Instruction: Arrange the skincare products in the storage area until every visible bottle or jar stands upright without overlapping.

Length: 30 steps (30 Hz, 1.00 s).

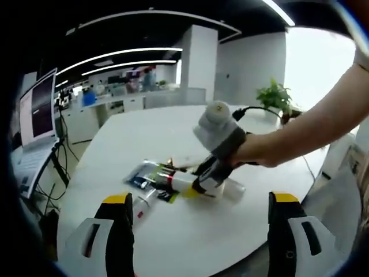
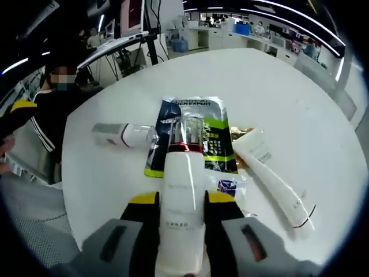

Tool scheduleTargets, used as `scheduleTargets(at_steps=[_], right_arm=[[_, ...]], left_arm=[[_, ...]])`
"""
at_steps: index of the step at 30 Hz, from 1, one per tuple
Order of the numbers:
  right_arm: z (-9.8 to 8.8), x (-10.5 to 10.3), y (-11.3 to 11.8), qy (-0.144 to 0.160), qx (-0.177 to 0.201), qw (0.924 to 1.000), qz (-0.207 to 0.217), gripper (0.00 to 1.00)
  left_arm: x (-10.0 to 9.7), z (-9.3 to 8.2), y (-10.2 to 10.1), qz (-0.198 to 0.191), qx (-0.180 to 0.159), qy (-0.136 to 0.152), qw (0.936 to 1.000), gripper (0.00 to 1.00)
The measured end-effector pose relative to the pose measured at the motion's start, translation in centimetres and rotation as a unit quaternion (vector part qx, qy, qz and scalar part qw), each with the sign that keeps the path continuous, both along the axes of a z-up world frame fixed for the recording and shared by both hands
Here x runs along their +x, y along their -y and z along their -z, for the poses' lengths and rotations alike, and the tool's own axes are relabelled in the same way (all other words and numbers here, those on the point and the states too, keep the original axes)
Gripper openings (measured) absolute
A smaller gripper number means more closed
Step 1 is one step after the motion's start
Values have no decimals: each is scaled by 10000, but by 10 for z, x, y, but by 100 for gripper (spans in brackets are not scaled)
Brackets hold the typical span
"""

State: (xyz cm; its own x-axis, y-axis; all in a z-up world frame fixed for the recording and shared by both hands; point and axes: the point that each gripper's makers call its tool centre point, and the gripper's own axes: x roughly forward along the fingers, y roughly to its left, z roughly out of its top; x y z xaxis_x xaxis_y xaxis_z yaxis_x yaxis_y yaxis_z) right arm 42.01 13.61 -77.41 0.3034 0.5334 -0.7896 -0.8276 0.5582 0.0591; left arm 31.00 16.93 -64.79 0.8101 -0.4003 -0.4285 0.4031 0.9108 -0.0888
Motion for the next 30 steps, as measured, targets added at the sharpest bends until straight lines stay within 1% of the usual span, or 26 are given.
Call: scheduleTargets(at_steps=[8,12,15,17,21,24,25,27,29,30], right_arm=[[-8,-16,3,-48,262,9996,71,28],[-20,-20,6,-17,531,9983,233,27],[-27,-23,9,31,627,9976,277,27],[-31,-24,11,38,677,9972,311,27],[-44,-32,15,72,892,9953,380,27],[-54,-39,17,110,1056,9935,415,27],[-57,-41,18,129,1097,9930,415,27],[-66,-45,20,174,1243,9911,453,27],[-75,-49,23,232,1369,9891,496,27],[-78,-51,24,244,1416,9883,517,27]], left_arm=[[2,-3,-7,-231,-236,-49,9994,93],[1,-6,-8,-264,-218,10,9994,92],[0,-7,-7,-261,-228,4,9994,92],[0,-7,-7,-289,-302,-10,9991,92],[1,-11,-5,-370,-643,-81,9972,92],[3,-14,-5,-415,-778,-88,9961,92],[4,-16,-3,-421,-877,-107,9952,92],[6,-21,1,-466,-1233,-181,9911,92],[9,-24,5,-490,-1495,-253,9872,93],[10,-26,7,-487,-1566,-260,9861,93]])
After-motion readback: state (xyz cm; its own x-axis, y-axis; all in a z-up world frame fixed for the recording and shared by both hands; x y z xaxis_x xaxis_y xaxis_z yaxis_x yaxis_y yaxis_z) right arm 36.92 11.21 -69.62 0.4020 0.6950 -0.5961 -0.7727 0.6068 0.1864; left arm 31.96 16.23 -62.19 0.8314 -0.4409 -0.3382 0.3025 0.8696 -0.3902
